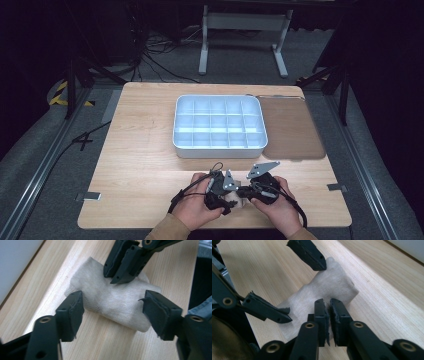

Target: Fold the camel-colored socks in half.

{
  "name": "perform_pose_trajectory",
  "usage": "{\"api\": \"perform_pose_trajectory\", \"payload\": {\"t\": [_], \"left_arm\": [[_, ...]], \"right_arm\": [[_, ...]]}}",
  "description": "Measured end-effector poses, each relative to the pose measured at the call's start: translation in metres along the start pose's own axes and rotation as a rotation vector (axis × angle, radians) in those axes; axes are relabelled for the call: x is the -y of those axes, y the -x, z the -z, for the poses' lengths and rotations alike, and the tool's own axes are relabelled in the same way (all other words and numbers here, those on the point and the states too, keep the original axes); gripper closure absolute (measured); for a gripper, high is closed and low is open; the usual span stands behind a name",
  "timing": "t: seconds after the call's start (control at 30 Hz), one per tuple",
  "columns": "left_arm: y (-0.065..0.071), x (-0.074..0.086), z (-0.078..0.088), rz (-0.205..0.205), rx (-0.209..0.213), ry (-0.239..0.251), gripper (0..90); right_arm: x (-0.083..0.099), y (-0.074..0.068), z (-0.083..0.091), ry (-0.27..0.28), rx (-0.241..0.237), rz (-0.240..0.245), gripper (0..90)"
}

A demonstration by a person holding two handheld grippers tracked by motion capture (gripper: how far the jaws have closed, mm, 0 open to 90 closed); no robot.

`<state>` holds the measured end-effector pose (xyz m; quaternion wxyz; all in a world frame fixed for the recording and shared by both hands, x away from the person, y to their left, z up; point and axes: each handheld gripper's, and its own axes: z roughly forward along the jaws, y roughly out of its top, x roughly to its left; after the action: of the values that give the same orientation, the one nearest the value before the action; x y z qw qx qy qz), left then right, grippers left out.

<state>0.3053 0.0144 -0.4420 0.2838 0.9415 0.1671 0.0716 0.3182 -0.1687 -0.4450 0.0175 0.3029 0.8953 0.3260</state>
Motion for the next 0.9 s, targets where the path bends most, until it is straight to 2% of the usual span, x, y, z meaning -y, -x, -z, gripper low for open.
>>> {"api": "perform_pose_trajectory", "payload": {"t": [0.13,0.23,0.47,0.53,0.7,0.77,0.83,0.9], "left_arm": [[0.001,0.0,-0.005,-0.026,-0.004,-0.011,27.2],[0.001,0.0,-0.006,-0.031,-0.006,-0.014,26.7],[0.001,0.002,-0.008,-0.024,0.003,-0.014,25.5],[0.001,0.002,-0.008,-0.027,0.006,-0.014,25.3],[0.002,0.004,-0.008,-0.015,0.001,-0.008,24.5],[0.001,0.005,-0.008,-0.022,-0.005,-0.005,23.6],[0.002,0.005,-0.008,-0.017,-0.008,-0.003,22.9],[0.003,0.006,-0.008,-0.009,-0.01,-0.002,22.7]], "right_arm": [[-0.001,-0.003,0.0,-0.016,0.015,0.001,67.7],[-0.002,-0.003,-0.001,-0.023,0.028,-0.004,63.3],[-0.002,0.001,-0.005,-0.048,0.053,-0.045,46.2],[-0.002,0.004,-0.007,-0.05,0.041,-0.057,43.0],[0.0,0.015,-0.012,-0.063,-0.038,-0.111,42.1],[-0.001,0.019,-0.014,-0.069,-0.075,-0.125,42.8],[-0.002,0.02,-0.015,-0.071,-0.099,-0.112,44.1],[-0.004,0.022,-0.017,-0.083,-0.13,-0.106,49.9]]}}
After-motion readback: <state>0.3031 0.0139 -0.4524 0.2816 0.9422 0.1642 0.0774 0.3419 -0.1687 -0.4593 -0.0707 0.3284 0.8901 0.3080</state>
